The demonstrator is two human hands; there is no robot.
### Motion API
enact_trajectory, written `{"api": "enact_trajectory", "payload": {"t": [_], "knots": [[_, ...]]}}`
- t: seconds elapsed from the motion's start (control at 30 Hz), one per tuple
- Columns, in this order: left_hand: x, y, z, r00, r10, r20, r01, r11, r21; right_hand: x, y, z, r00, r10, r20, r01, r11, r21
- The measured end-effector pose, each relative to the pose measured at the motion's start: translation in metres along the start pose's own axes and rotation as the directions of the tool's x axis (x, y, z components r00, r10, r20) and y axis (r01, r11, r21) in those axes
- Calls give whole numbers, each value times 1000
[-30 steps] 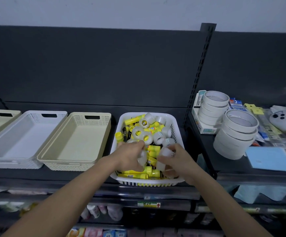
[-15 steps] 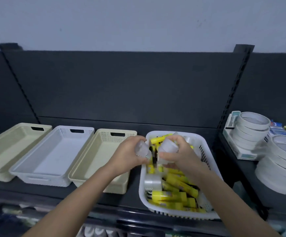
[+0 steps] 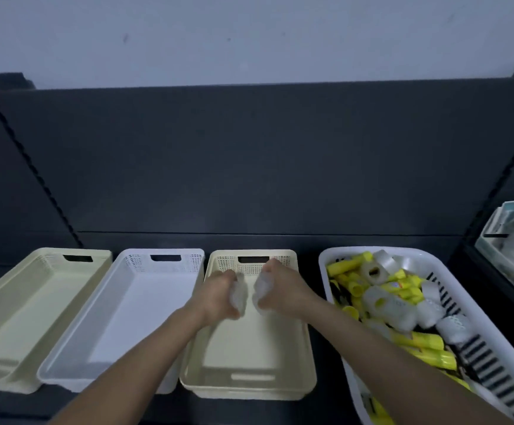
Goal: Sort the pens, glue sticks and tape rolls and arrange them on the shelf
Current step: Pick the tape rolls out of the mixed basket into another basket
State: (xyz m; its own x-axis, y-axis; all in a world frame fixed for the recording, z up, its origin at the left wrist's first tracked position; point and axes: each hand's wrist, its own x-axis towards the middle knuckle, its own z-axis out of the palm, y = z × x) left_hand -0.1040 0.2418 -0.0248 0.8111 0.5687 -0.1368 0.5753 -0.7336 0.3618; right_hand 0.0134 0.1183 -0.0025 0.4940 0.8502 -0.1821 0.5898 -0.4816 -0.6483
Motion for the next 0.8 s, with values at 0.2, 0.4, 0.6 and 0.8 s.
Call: {"api": "enact_trajectory", "payload": {"t": [0.2,0.4,0.6,0.8], "knots": [[35,-11,9,995,88,47,-90,995,36,32,5,28,999,38,-13,-40,952,-304],[47,-7,4,995,91,30,-91,996,-13,21,-2,6,995,-83,-52,60,937,-343],[32,46,1,957,258,-131,-281,934,-219,-24,29,-56,924,-141,-355,42,961,-273],[23,126,10,879,455,-140,-476,828,-296,-76,94,-104,880,54,-472,-209,936,-282]]}}
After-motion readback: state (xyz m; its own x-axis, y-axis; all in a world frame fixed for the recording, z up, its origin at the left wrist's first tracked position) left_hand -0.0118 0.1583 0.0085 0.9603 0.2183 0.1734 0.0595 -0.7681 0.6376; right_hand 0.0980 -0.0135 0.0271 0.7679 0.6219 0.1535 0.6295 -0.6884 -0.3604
